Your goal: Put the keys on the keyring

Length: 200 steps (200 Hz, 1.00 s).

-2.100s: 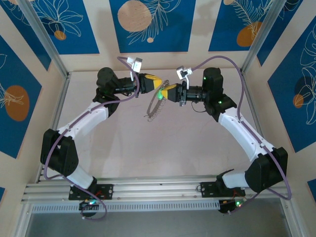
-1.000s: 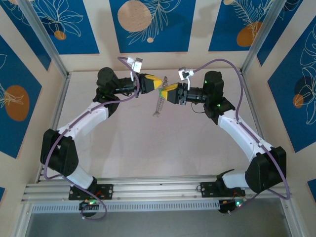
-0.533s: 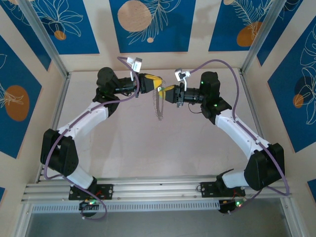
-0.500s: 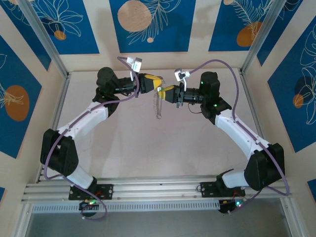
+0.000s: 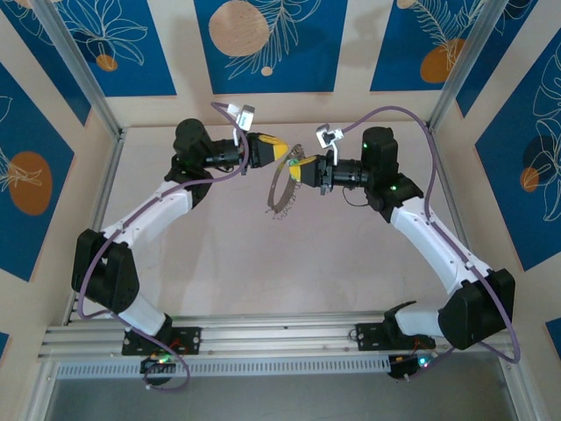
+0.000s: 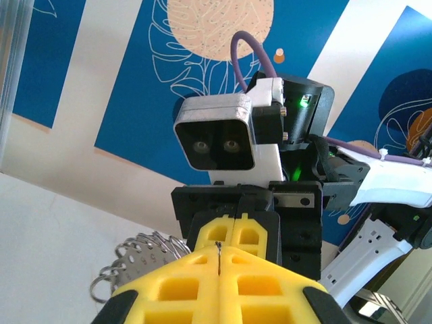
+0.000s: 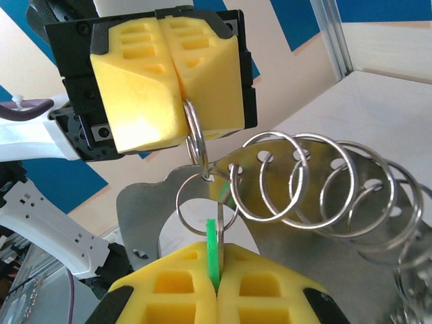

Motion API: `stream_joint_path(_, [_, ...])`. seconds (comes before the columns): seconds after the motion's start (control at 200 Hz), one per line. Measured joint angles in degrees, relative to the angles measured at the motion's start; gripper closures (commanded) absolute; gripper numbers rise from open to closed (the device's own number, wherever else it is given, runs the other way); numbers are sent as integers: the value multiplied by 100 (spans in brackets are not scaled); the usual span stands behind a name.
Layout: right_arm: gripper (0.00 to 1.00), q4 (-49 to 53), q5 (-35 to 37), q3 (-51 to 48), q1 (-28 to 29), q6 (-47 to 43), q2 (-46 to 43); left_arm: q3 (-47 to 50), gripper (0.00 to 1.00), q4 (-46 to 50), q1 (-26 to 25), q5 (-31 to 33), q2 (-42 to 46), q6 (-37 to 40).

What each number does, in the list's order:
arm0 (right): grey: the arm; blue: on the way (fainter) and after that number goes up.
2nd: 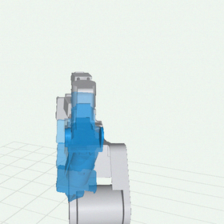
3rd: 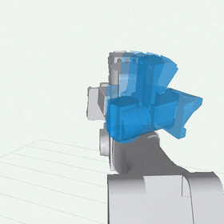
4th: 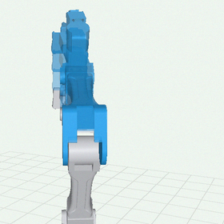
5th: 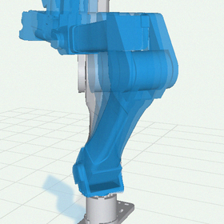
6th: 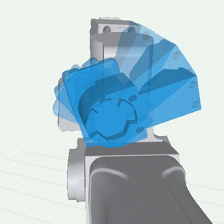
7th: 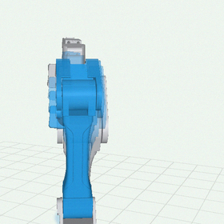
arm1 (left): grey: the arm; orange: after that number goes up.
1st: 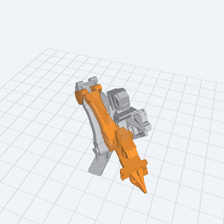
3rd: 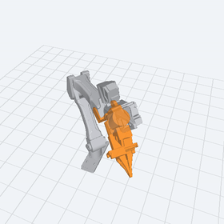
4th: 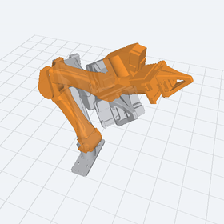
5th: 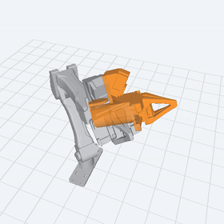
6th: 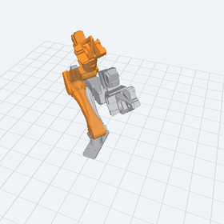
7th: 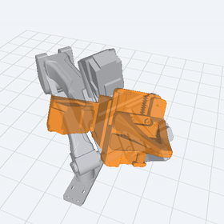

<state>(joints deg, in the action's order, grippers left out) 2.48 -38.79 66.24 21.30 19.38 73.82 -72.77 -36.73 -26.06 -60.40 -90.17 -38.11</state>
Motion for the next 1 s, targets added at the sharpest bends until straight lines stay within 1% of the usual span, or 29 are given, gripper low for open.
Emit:
stream_joint_path(0.24, [100,479,-9,216,-39,-188,-17,0,100,240,0,2,11,232])
stream_joint_path(0.46, [100,922,-66,581,-39,-378,-9,0,100,317,-9,-4,15,271])
stream_joint_path(1.0, [100,2638,31,1547,-105,-1506,256,-2,100,426,-11,-26,142,369])
